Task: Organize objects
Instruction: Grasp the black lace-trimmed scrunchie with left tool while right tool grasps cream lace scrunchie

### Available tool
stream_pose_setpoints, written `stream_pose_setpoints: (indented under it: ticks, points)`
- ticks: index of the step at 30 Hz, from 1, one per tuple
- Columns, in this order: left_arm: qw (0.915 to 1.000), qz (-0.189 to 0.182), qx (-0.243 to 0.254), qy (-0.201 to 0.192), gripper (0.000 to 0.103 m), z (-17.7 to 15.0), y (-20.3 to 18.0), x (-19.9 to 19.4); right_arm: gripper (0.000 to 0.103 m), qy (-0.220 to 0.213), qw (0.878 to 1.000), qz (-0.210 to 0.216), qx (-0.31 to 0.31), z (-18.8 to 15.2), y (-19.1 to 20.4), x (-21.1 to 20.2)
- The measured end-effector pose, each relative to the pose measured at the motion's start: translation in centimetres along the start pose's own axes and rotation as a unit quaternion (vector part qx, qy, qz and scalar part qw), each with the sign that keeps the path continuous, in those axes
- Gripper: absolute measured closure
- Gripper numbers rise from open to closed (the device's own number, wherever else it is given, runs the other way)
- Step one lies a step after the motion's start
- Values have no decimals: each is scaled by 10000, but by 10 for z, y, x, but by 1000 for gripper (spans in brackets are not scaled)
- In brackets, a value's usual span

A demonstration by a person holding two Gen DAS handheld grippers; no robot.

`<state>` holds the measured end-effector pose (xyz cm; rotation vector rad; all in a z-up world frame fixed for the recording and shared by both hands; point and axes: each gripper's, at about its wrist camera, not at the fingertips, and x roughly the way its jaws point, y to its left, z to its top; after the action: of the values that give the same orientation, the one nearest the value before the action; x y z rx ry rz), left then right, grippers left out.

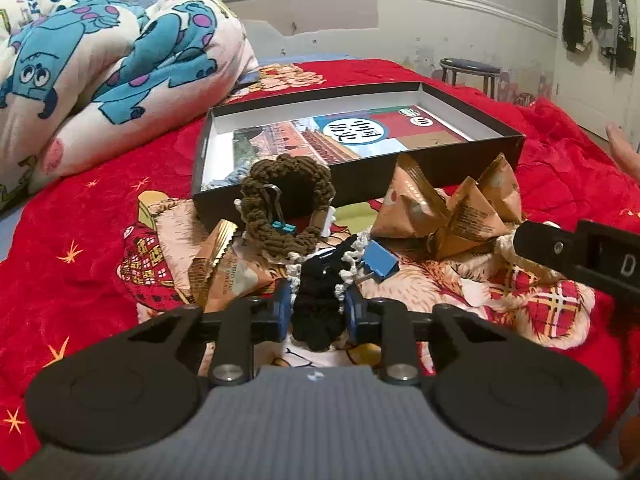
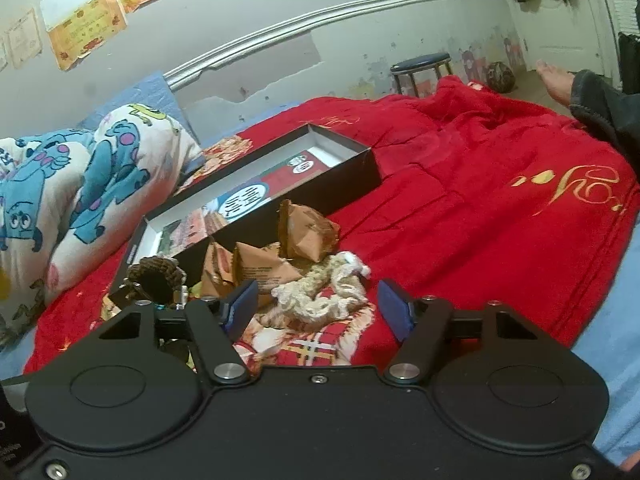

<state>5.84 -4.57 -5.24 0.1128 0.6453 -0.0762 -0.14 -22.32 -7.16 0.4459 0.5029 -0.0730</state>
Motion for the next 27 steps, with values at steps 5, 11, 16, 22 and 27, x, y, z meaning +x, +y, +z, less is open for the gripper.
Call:
stream_pose_setpoints:
  ticks: [5, 11, 16, 22, 27]
  points:
    - [9998, 151, -83, -23, 74, 2, 3, -3, 46, 54, 10000, -15, -24, 1, 3, 6]
    - [9998, 184, -84, -47, 74, 3, 3, -8, 62, 227, 9991, -274, -215, 1, 9, 21]
    - [9997, 240, 17, -1, 74, 3, -1, -9, 77, 334, 9982, -429, -267, -1, 12, 25]
    - [9995, 298, 3, 58, 74, 3, 0, -14, 83, 368, 9985, -378, -144, 0, 11, 21]
    - [9996, 275, -49, 26, 77, 4, 2, -22, 88, 317, 9987, -351, -211, 4, 15, 10]
